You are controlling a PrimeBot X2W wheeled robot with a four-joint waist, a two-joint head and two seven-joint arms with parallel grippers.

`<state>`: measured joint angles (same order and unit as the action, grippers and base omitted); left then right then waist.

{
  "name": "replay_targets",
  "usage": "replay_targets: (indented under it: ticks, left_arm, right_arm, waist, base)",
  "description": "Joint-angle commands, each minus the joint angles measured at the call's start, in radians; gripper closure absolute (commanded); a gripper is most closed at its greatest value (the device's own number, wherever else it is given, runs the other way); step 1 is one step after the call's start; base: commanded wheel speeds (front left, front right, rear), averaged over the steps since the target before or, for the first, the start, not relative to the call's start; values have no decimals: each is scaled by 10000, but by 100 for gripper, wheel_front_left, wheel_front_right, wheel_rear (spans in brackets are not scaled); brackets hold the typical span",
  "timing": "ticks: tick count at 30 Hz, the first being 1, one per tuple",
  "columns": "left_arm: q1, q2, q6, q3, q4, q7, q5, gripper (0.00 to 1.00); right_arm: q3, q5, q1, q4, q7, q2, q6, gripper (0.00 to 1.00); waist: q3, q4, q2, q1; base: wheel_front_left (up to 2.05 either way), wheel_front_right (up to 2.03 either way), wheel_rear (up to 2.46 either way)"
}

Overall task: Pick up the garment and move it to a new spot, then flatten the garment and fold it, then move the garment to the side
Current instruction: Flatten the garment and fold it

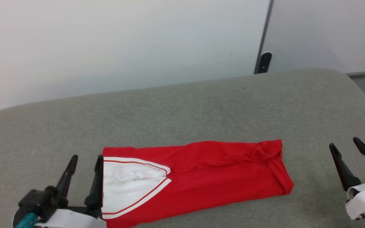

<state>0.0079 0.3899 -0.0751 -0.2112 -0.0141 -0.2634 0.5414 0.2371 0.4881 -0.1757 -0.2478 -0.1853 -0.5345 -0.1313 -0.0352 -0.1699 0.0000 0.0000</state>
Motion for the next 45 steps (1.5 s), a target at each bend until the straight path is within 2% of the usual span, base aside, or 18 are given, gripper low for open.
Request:
replay_targets:
  ticks: [1, 8, 15, 21, 27, 32, 37, 38, 39, 45]
  left_arm:
    - [-18, -133, 217, 149, 77, 2, -162, 0]
    - [-292, -522, 743, 451, 604, 1, -665, 0]
    - [-591, -790, 1018, 381, 991, 0, -877, 0]
    - [-888, -968, 1141, 128, 1133, 1, -931, 0]
    - [-1253, -1204, 1218, -178, 1254, 26, -958, 0]
    - [-1617, -1474, 1293, -412, 1444, 17, -961, 0]
    - [-1841, -1634, 1361, -536, 1641, 5, -966, 0]
    - [-1877, -1669, 1369, -520, 1687, 3, -942, 0]
    - [-1887, -1683, 1373, -510, 1726, 0, -927, 0]
    - [-1831, -1695, 1389, -341, 1917, -14, -869, 0]
  right_arm:
    - [-143, -64, 181, 19, 18, 130, 12, 0]
    - [37, 51, -64, 73, 745, 265, 12, 0]
    - [969, 952, -1075, -708, 3700, 60, 12, 0]
    - [1502, 1374, -2179, -1953, 6243, -106, 12, 0]
    - [1478, 1733, -3146, -3554, 7964, 311, 12, 0]
    - [1524, 1794, -3701, -4909, 8941, 730, 11, 0]
    - [1712, 1755, -3821, -5740, 9268, 1113, 5, 0]
    - [1800, 1775, -3874, -5825, 9277, 1205, 0, 73]
    - [1826, 1830, -3906, -5898, 9250, 1254, -17, 100]
    - [1658, 2100, -4150, -6216, 8843, 890, -8, 100]
  waist:
    - [145, -273, 0, 0]
    - [310, -77, 0, 0]
    - [432, 922, 0, 0]
    - [763, 1831, 0, 0]
    - [1230, 2572, 0, 0]
    - [1605, 3090, 0, 0]
    - [1769, 3368, 0, 0]
    - [1779, 3400, 0, 0]
    - [1785, 3424, 0, 0]
    - [1667, 3413, 0, 0]
  base:
    - [0, 0, 0]
    - [0, 0, 0]
    - [0, 0, 0]
    - [0, 0, 0]
    - [0, 0, 0]
    - [0, 0, 0]
    - [0, 0, 0]
    - [0, 0, 0]
    - [0, 0, 0]
    - [0, 0, 0]
